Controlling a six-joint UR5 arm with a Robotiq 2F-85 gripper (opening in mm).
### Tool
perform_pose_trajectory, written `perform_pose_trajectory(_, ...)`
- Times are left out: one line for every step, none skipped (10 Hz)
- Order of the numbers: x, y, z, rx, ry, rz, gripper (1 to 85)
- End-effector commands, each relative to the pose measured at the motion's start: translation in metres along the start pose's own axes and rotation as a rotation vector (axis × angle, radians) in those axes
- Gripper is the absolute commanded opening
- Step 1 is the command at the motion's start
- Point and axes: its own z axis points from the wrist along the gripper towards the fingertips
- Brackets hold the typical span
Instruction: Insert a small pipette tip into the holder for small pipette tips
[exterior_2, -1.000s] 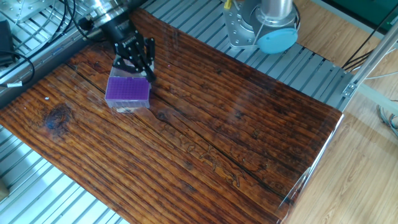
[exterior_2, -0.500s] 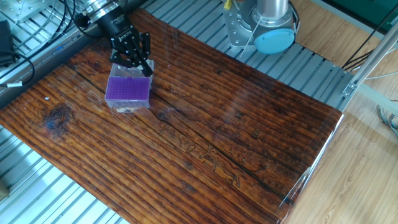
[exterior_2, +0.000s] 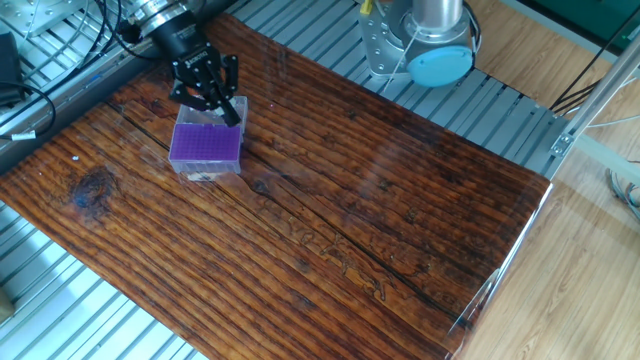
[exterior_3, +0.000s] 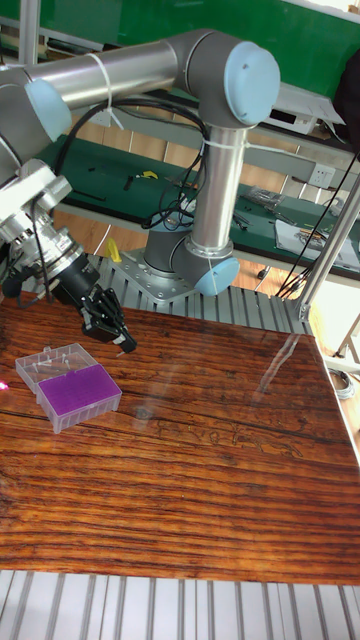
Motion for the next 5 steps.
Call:
perform_pose_trajectory(0.015,0.0,-0.02,0.032,-0.075,-0.007,1.0)
perform_pose_trajectory(0.021,0.004,-0.022,0.025,-0.074,-0.026,1.0)
perform_pose_trajectory(0.027,0.004,-0.024,0.027,-0.064,-0.061,1.0)
perform_pose_trajectory(0.033,0.005,-0.023,0.025,-0.067,-0.082,1.0)
perform_pose_trajectory(0.031,0.006,-0.021,0.016,-0.098,-0.097,1.0)
